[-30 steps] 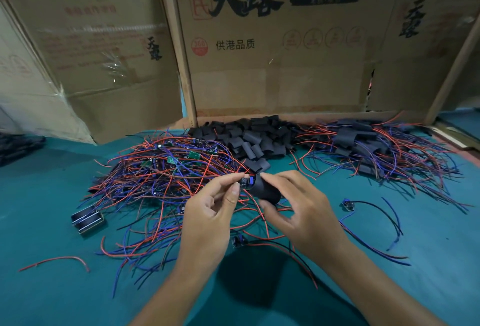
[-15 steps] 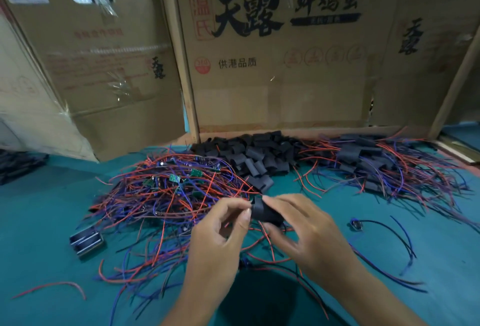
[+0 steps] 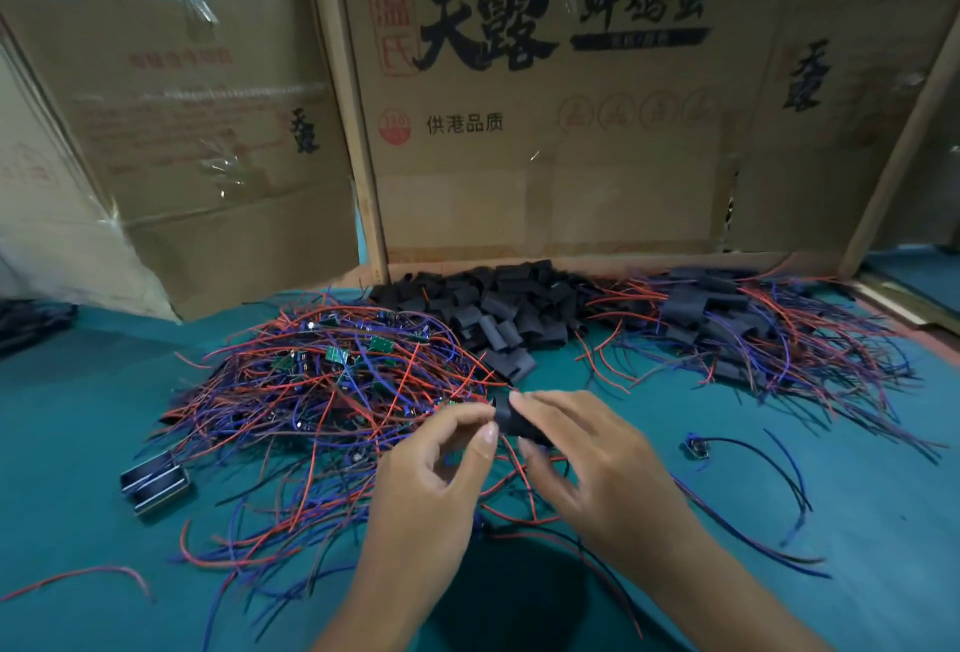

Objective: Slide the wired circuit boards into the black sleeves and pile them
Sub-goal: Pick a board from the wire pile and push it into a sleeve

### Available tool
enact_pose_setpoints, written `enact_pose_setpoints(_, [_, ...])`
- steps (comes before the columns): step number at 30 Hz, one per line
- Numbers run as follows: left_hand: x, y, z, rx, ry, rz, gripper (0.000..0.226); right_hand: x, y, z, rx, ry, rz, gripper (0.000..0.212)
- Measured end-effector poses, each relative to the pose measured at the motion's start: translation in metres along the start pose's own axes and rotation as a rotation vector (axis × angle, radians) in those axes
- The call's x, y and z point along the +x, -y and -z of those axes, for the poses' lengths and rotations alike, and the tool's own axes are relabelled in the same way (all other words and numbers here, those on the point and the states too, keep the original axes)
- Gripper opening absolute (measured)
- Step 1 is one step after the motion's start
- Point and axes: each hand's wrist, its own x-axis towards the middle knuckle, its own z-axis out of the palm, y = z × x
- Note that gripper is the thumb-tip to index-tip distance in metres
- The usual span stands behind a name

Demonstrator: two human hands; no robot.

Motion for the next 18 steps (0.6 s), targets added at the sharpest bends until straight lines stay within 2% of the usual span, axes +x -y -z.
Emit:
enact_pose_setpoints(10, [-0.001,-0.002,-0.004,-0.098,0.116,0.105,0.032,0.000,-0.002,-0.003,-0.044,0.007,-0.006,0.037])
enact_pose_setpoints(14, [-0.001,-0.003,-0.007,-0.256,0.146,0.248,0.032,0.001,-0.004,-0.002,-0.071,0.006,-0.010,0.038])
enact_pose_setpoints(18, [-0.003,-0.002,-0.012,-0.352,0.137,0.320,0.035,0.000,-0.005,-0.003,-0.065,0.012,-0.010,0.038])
